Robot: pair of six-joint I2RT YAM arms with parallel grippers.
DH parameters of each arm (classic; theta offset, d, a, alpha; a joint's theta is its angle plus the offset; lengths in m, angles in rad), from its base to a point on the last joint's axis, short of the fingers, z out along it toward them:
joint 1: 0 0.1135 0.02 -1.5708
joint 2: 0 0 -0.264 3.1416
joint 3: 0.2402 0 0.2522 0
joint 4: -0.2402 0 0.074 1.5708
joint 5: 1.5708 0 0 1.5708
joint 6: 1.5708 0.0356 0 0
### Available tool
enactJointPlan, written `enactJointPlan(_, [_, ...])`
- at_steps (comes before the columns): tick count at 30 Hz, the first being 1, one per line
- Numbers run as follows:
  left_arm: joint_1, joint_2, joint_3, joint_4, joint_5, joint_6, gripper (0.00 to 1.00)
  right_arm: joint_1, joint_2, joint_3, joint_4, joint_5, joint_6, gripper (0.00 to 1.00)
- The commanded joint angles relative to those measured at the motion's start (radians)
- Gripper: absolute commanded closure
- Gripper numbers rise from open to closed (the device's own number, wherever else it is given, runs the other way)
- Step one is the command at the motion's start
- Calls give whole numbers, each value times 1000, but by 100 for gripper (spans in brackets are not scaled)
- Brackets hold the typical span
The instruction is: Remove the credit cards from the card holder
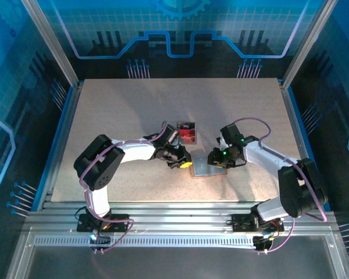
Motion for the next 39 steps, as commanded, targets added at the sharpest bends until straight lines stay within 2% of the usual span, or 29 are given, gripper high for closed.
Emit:
enactJointPlan(1, [31, -65, -24, -38, -24, 30, 85, 0, 38, -32, 25, -24, 1, 66])
enactJointPlan(8, [103, -132, -93, -56, -23, 55, 85, 81, 105, -63, 177, -103, 125, 69])
enactJointPlan(18, [181, -229, -159, -116, -23, 105, 85, 289, 243, 38, 286, -92, 299, 71])
enactJointPlan(25, [199, -251, -200, -136, -13, 134, 85, 354, 238, 57, 312, -42, 407, 71])
enactJointPlan(31, [199, -241, -245, -127, -18, 136, 88, 355, 164, 90, 253, -13, 375, 71])
enactJointPlan(36, [199, -224, -262, -103, -14, 135, 90, 359, 216, 191, 247, -114, 319, 71])
enactJointPlan(39, [198, -223, -264, -103, -21, 132, 93, 369, 258, 231, 226, -131, 295, 72])
